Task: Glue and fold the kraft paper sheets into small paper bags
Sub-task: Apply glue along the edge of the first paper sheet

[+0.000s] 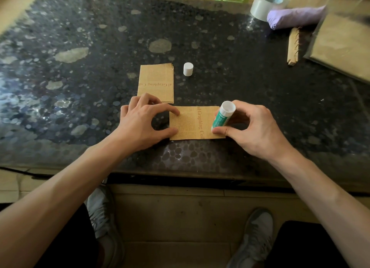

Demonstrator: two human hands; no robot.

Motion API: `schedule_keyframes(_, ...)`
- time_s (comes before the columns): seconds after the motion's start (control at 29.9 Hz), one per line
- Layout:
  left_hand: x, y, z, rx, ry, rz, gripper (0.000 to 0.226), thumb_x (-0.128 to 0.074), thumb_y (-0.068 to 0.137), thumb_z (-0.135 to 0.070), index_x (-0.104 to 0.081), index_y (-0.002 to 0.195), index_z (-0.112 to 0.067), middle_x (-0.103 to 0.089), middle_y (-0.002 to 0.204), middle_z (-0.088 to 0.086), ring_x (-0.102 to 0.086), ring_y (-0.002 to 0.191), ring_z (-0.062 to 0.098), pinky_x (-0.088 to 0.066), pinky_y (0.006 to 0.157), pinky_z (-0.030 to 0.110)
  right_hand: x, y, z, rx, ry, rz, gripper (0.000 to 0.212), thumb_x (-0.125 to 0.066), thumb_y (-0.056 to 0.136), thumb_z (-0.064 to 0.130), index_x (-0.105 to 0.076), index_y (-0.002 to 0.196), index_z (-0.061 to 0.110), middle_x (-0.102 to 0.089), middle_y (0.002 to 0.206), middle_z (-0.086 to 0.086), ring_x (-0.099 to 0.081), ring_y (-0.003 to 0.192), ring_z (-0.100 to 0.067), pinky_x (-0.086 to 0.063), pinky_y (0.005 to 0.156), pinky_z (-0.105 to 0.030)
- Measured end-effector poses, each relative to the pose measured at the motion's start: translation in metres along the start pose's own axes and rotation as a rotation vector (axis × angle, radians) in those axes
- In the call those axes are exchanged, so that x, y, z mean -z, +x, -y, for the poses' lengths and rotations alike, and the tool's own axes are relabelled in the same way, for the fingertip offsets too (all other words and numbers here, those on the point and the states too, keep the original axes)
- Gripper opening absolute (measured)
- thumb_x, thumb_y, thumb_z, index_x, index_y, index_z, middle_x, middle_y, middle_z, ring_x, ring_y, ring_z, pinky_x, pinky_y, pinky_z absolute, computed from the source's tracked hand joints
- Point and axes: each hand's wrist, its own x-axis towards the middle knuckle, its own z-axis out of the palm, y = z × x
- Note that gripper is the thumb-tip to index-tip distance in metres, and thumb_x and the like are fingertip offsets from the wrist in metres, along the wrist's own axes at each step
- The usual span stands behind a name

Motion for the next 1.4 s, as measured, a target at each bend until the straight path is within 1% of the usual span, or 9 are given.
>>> schedule_keyframes(0.13, 0.0, -0.001, 0.0, -0.001, -0.001, 0.002, 0.048, -0.068, 0.081, -0.064, -0.058, 0.127, -0.056, -0.038, 0.135, -0.01, -0.027, 0.138, 0.022, -0.02, 0.114, 0.05, 0.005, 0.003, -0.001, -0.016, 0.001, 0.058, 0.031, -0.088, 0.082, 0.028, -0.074, 0.11, 0.026, -0.072, 0.113, 0.019, -0.069, 0.108, 0.001, -0.055, 0.094, -0.016)
schedule_keyframes(0.33, 0.0, -0.002, 0.0, -0.003, -0.005, -0.002, 0.048, -0.067, 0.08, -0.064, -0.059, 0.127, -0.056, -0.038, 0.134, -0.011, -0.027, 0.137, 0.022, -0.021, 0.113, 0.05, 0.012, 0.002, 0.0, -0.008, -0.025, 0.158, 0.026, -0.084, 0.086, 0.018, -0.073, 0.106, 0.03, -0.069, 0.11, 0.026, -0.063, 0.111, 0.011, -0.048, 0.091, -0.005)
schedule_keyframes(0.47, 0.0, -0.001, 0.0, -0.002, -0.004, 0.004, 0.049, -0.066, 0.079, -0.066, -0.058, 0.127, -0.056, -0.037, 0.134, -0.01, -0.026, 0.137, 0.022, -0.02, 0.114, 0.05, 0.017, 0.002, 0.003, 0.004, -0.035, 0.199, 0.027, -0.084, 0.086, 0.017, -0.073, 0.106, 0.032, -0.07, 0.116, 0.021, -0.064, 0.116, 0.002, -0.053, 0.097, -0.015)
schedule_keyframes(0.63, 0.0, -0.001, -0.001, 0.004, 0.001, 0.01, 0.051, -0.063, 0.078, -0.067, -0.058, 0.128, -0.056, -0.038, 0.136, -0.009, -0.026, 0.138, 0.022, -0.02, 0.114, 0.05, 0.03, 0.003, 0.004, -0.054, 0.022, 0.251, 0.029, -0.083, 0.086, 0.011, -0.073, 0.105, 0.031, -0.073, 0.109, 0.018, -0.067, 0.115, -0.001, -0.055, 0.102, -0.03)
schedule_keyframes(0.8, -0.001, -0.001, -0.001, -0.001, -0.004, -0.002, 0.048, -0.068, 0.081, -0.064, -0.059, 0.127, -0.056, -0.038, 0.135, -0.009, -0.026, 0.138, 0.023, -0.02, 0.114, 0.05, 0.035, 0.007, 0.003, -0.056, 0.155, 0.091, 0.033, -0.079, 0.089, 0.005, -0.07, 0.118, 0.019, -0.075, 0.111, 0.009, -0.07, 0.111, -0.004, -0.056, 0.103, -0.035)
schedule_keyframes(1.0, -0.001, -0.002, 0.0, -0.006, -0.002, -0.005, 0.048, -0.07, 0.082, -0.062, -0.058, 0.128, -0.055, -0.038, 0.136, -0.009, -0.026, 0.138, 0.023, -0.021, 0.114, 0.051, 0.009, 0.016, 0.003, -0.043, 0.099, 0.021, 0.041, -0.078, 0.09, 0.008, -0.065, 0.125, 0.025, -0.073, 0.112, 0.016, -0.067, 0.112, 0.001, -0.056, 0.104, -0.033)
schedule_keyframes(1.2, -0.001, -0.001, 0.0, -0.004, 0.0, -0.009, 0.048, -0.07, 0.081, -0.062, -0.059, 0.127, -0.055, -0.038, 0.134, -0.01, -0.026, 0.138, 0.022, -0.021, 0.114, 0.05, 0.002, 0.018, -0.001, -0.058, 0.056, 0.012, 0.032, -0.08, 0.092, 0.022, -0.065, 0.12, 0.026, -0.07, 0.113, 0.022, -0.066, 0.11, 0.005, -0.056, 0.098, -0.022)
schedule_keyframes(1.3, -0.001, -0.001, 0.001, -0.007, -0.001, -0.01, 0.048, -0.069, 0.081, -0.063, -0.059, 0.127, -0.056, -0.038, 0.134, -0.01, -0.027, 0.138, 0.022, -0.021, 0.114, 0.05, -0.003, 0.017, -0.001, -0.05, 0.038, -0.049, 0.036, -0.081, 0.088, 0.036, -0.069, 0.12, 0.024, -0.068, 0.116, 0.015, -0.066, 0.11, -0.003, -0.057, 0.095, -0.025)
schedule_keyframes(1.4, -0.001, -0.001, 0.001, -0.008, 0.0, -0.004, 0.048, -0.067, 0.08, -0.065, -0.059, 0.127, -0.056, -0.038, 0.135, -0.01, -0.027, 0.138, 0.022, -0.021, 0.113, 0.049, -0.003, 0.016, 0.0, -0.061, -0.002, -0.095, 0.039, -0.082, 0.086, 0.038, -0.071, 0.122, 0.025, -0.07, 0.115, 0.013, -0.067, 0.108, -0.005, -0.058, 0.095, -0.029)
